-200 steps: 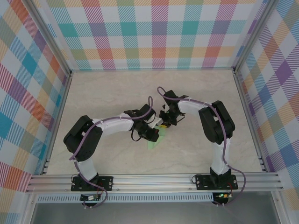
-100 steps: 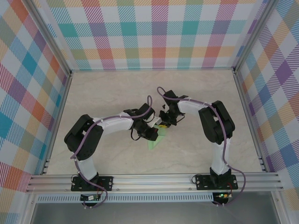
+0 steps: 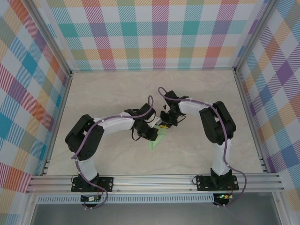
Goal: Fold a paper plane with a square sheet of paper (pick it up from the middle)
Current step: Third fold the triangle at the center of the table.
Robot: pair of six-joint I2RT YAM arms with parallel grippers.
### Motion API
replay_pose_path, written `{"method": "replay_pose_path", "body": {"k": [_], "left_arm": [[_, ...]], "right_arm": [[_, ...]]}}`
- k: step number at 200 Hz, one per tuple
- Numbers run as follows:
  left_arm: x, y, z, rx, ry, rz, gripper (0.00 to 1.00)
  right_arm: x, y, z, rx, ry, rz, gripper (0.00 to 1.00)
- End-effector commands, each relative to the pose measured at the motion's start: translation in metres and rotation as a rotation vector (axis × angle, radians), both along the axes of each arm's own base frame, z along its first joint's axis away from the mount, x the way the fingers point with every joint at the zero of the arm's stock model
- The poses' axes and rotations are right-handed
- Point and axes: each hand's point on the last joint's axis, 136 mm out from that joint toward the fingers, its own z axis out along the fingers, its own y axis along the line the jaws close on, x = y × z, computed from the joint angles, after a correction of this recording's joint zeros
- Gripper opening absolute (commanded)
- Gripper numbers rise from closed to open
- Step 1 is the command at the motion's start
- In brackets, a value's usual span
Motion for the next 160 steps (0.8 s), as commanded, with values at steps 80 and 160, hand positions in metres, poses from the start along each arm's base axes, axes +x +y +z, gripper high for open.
{"method": "replay_pose_path", "body": {"k": [80,160], "left_arm": [[0.018,0.023,-0.017,0.102,-0.020,0.091,0.00],[0.018,0.018,-0.006,0.060,-0.032,0.083,0.00]], "right_arm": [[-0.012,-0.017,-0.014,-0.053,0.015,-0.070,0.15],[-0.005,-0.016,0.001,-0.032,-0.048,-0.065,0.16]]}}
